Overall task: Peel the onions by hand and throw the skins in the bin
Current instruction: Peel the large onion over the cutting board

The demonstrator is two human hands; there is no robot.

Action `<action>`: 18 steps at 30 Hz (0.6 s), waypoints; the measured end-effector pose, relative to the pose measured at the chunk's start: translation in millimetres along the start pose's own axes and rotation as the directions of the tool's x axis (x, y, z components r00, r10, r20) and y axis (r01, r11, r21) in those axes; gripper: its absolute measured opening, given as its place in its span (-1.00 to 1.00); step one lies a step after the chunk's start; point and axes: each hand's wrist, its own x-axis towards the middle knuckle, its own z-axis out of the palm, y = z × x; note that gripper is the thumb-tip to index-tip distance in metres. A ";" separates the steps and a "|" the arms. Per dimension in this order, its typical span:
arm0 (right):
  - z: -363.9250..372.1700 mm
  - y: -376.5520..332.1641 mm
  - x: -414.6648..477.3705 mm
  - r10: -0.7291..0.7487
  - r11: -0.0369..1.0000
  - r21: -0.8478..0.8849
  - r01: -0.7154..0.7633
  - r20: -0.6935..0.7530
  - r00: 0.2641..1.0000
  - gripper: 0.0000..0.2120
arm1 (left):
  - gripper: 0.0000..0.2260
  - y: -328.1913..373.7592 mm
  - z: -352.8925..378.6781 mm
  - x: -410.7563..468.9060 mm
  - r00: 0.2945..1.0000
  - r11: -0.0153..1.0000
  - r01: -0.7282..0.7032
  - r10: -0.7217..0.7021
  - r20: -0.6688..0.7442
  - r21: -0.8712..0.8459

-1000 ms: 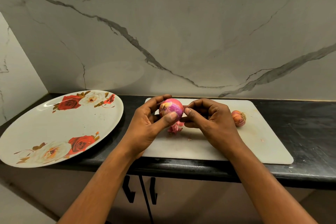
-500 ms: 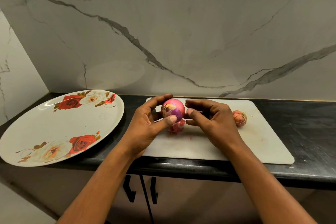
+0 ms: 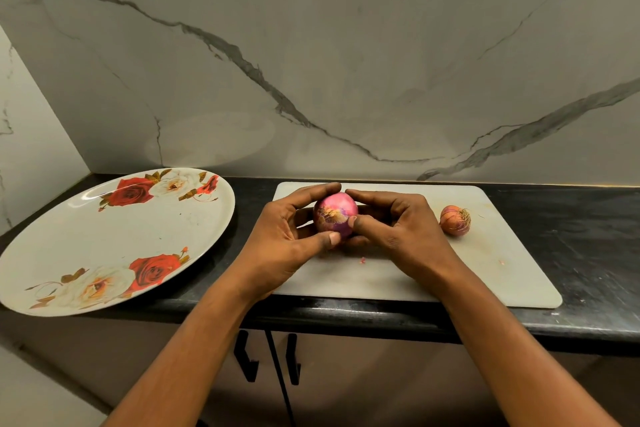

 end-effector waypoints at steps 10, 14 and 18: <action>0.3 -5.4 -2.0 -0.035 0.997 -0.065 0.033 -0.042 0.998 -0.58 | -0.41 0.4 -1.4 -0.7 1.000 0.999 -0.001 0.001 -0.008 -0.049; 0.9 -9.1 -5.0 0.027 0.999 0.043 -0.027 -0.006 1.000 -0.66 | -0.41 0.3 -0.5 -0.1 1.000 1.000 0.003 -0.003 -0.003 0.001; 1.0 -9.5 -4.8 0.016 1.000 -0.004 -0.016 -0.017 1.000 -0.61 | -0.40 0.1 -0.7 -0.1 1.000 1.000 -0.003 0.003 0.010 0.014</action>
